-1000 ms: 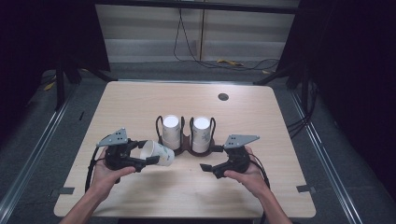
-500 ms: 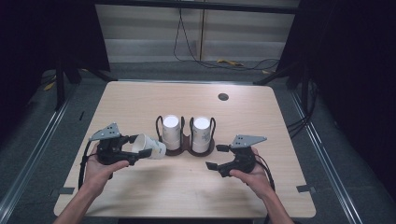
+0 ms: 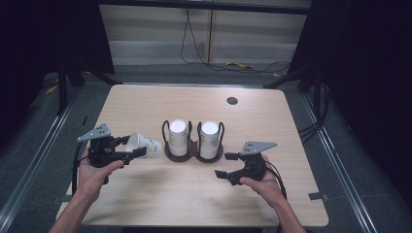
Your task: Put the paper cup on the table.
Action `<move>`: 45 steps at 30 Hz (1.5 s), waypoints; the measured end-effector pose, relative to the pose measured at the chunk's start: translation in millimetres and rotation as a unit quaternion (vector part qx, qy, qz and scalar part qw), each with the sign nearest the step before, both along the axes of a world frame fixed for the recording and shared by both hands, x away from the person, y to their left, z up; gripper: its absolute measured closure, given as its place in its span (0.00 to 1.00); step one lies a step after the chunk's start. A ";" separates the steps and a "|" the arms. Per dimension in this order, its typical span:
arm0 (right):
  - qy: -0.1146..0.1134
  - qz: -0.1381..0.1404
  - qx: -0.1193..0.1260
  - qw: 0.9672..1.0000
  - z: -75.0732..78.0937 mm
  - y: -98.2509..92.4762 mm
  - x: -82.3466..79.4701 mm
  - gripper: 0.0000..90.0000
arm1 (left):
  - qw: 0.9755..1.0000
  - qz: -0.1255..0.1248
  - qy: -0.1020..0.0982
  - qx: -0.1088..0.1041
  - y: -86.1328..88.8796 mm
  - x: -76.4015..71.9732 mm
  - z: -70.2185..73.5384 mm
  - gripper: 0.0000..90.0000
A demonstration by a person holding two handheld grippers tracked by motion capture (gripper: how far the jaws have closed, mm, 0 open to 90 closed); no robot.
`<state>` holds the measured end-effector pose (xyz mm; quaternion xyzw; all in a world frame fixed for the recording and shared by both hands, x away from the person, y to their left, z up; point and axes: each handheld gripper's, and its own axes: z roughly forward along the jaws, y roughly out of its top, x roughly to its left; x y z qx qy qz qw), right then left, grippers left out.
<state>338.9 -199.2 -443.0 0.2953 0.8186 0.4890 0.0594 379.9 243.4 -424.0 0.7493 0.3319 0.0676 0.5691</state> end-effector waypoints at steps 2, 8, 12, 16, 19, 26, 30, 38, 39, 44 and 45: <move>0.001 0.000 0.001 1.000 -0.3 0.1 -0.2 0.24 | 1.000 0.012 -0.004 0.003 2.3 1.8 0.0 0.29; 0.005 -0.004 0.001 1.000 -2.7 -1.3 0.3 0.24 | 0.998 0.033 -0.016 0.042 2.2 7.1 4.8 0.27; 0.009 -0.005 0.000 1.000 -5.1 -2.8 -0.4 0.24 | 0.998 0.041 -0.018 0.041 2.6 11.2 7.4 0.27; 0.011 -0.007 -0.003 1.000 -6.4 -3.9 -0.4 0.24 | 0.997 0.051 -0.016 0.053 2.6 15.2 9.2 0.27; 0.010 -0.005 -0.002 1.000 -6.1 -3.4 -0.8 0.24 | 0.997 0.052 -0.014 0.057 2.8 15.6 11.2 0.28; 0.011 -0.003 -0.008 1.000 -5.8 -0.4 -2.5 0.24 | 0.993 0.092 -0.022 0.070 6.0 21.7 17.0 0.29; 0.010 -0.003 -0.009 1.000 -5.2 1.1 -4.3 0.24 | 0.992 0.094 -0.027 0.085 6.2 27.3 19.1 0.29; 0.011 0.001 -0.014 1.000 -5.7 3.6 -4.6 0.24 | 0.987 0.113 -0.025 0.112 12.6 48.1 15.0 0.30; 0.011 0.001 -0.015 1.000 -5.9 3.2 -4.4 0.24 | 0.987 0.113 -0.025 0.112 12.6 48.1 15.0 0.30; 0.011 0.000 -0.014 1.000 -5.6 2.5 -4.5 0.24 | 0.982 0.128 -0.007 0.135 13.3 57.0 11.5 0.31; 0.011 0.000 -0.014 1.000 -5.6 2.5 -4.5 0.24 | 0.982 0.131 -0.004 0.139 14.1 58.9 10.6 0.31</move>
